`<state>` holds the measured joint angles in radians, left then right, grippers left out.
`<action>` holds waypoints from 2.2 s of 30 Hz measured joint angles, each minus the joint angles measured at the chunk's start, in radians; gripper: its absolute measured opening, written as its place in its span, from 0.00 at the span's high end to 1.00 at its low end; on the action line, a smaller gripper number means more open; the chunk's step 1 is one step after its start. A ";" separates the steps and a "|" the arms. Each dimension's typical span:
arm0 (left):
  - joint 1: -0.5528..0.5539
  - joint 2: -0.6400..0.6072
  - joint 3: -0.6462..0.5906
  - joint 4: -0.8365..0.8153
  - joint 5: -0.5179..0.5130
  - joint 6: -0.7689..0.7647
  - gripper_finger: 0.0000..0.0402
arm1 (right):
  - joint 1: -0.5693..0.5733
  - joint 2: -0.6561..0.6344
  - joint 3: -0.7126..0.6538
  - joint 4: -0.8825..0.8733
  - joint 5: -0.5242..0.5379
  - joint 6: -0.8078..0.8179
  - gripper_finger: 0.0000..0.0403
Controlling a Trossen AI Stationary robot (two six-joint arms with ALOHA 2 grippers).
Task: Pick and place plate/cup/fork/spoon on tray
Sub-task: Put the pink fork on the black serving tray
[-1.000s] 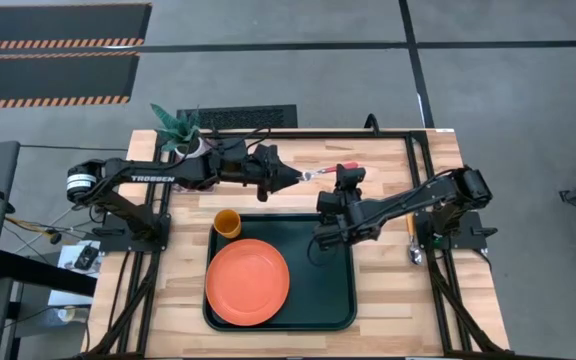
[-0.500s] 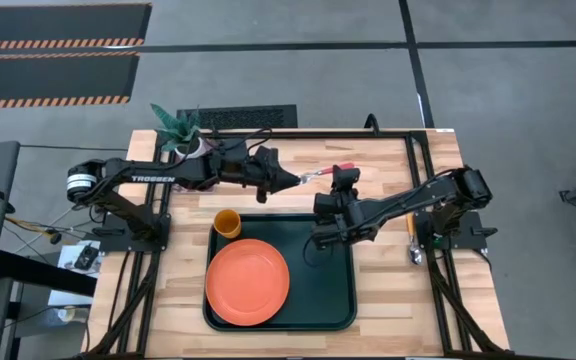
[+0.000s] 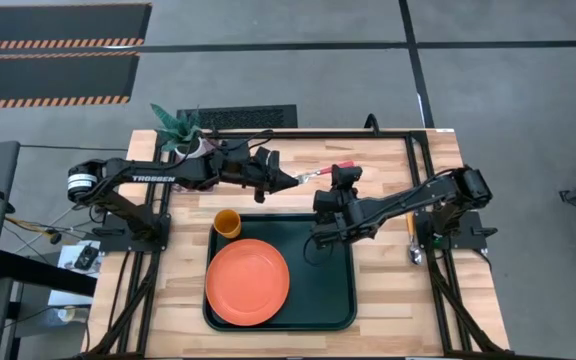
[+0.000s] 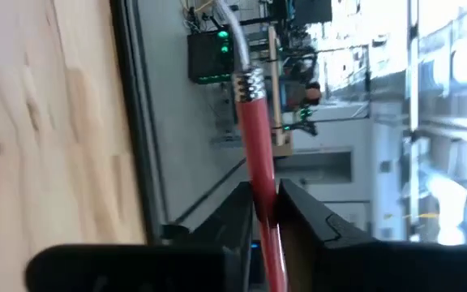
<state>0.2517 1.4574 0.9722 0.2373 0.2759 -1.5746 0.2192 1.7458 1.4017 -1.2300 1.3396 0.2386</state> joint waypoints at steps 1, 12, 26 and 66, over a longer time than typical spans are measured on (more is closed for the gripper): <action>0.002 0.000 0.000 -0.007 -0.006 0.008 1.00 | 0.000 0.000 0.000 0.001 -0.007 0.032 0.79; 0.064 -0.003 0.002 -0.068 -0.089 0.181 1.00 | 0.021 0.000 0.000 -0.018 -0.293 0.488 0.43; 0.096 -0.004 0.002 -0.202 -0.001 0.454 1.00 | 0.089 -0.062 -0.002 0.230 -1.028 0.613 0.40; -0.084 0.561 0.729 -0.998 0.359 1.457 1.00 | 0.154 -0.744 -0.138 0.075 -0.871 0.595 0.49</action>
<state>0.1675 2.0180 1.7012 -0.7604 0.6346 -0.1180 0.3737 1.0013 1.2633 -1.1547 0.4685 0.8332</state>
